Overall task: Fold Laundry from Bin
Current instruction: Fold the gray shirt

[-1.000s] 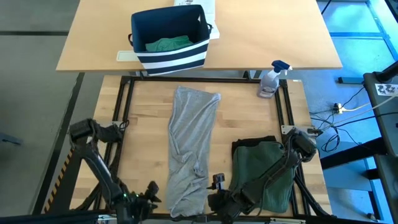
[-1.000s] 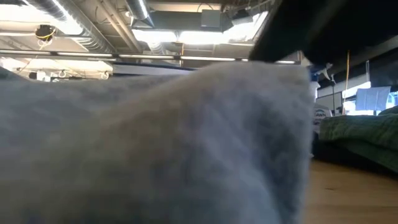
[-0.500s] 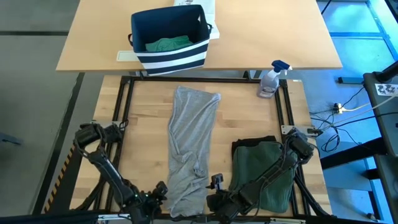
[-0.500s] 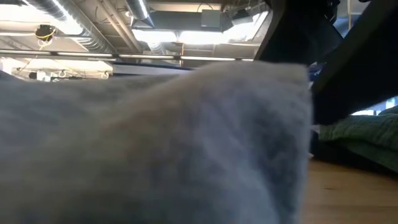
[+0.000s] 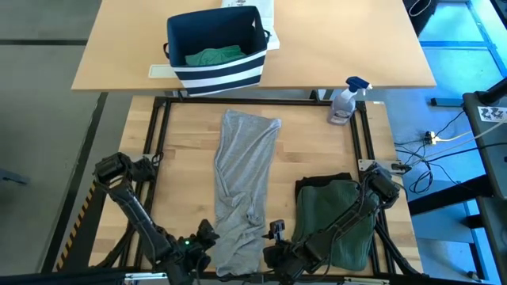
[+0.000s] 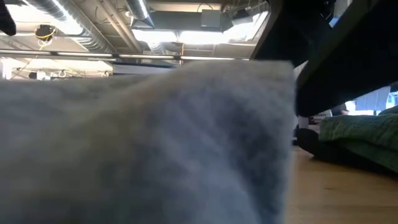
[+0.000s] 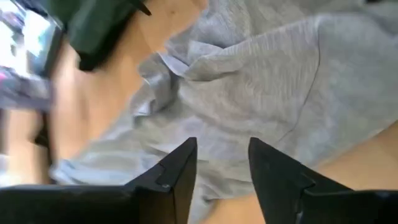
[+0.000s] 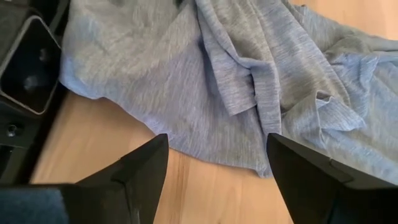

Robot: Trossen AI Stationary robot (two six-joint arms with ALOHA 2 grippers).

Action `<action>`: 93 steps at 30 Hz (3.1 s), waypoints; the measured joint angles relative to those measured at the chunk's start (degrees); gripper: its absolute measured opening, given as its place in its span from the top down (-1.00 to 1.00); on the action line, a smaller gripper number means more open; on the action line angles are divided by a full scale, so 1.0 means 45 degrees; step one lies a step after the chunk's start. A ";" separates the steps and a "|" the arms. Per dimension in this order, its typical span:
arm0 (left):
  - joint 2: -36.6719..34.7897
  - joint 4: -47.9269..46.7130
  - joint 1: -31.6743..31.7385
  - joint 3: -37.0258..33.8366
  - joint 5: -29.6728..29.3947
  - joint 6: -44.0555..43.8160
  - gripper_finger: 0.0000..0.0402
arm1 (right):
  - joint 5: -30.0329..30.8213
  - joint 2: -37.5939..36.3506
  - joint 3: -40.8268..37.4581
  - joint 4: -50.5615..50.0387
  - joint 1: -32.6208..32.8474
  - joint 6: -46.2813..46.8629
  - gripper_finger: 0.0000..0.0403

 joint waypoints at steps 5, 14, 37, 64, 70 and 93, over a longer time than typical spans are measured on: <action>0.0033 -0.0273 0.0041 0.0347 0.1791 -0.1380 0.02 | 0.0026 0.0000 0.0000 -0.0095 0.0000 0.0000 -0.34; 0.1265 0.0588 -0.0972 0.0352 0.1496 0.0803 -0.45 | 0.0091 0.0000 0.0000 -0.0115 0.0000 0.0000 -0.34; 0.3148 0.3516 -0.0471 0.0354 -0.0801 0.4103 -0.28 | -0.0060 -0.0005 0.0000 -0.0671 0.0182 0.0027 -0.34; 0.1761 0.2952 0.0321 0.0313 -0.1331 0.0578 0.98 | 0.2069 0.1359 0.0000 0.1212 0.0498 -0.3745 -0.75; 0.1753 0.2934 0.0387 0.0313 -0.1095 0.0333 0.99 | 0.2160 0.1418 0.0010 0.1621 0.0002 -0.3740 -0.97; 0.1729 0.1331 0.0202 0.0323 -0.0490 -0.1428 0.99 | 0.0218 0.2011 -0.0005 0.3605 -0.1082 -0.5555 0.77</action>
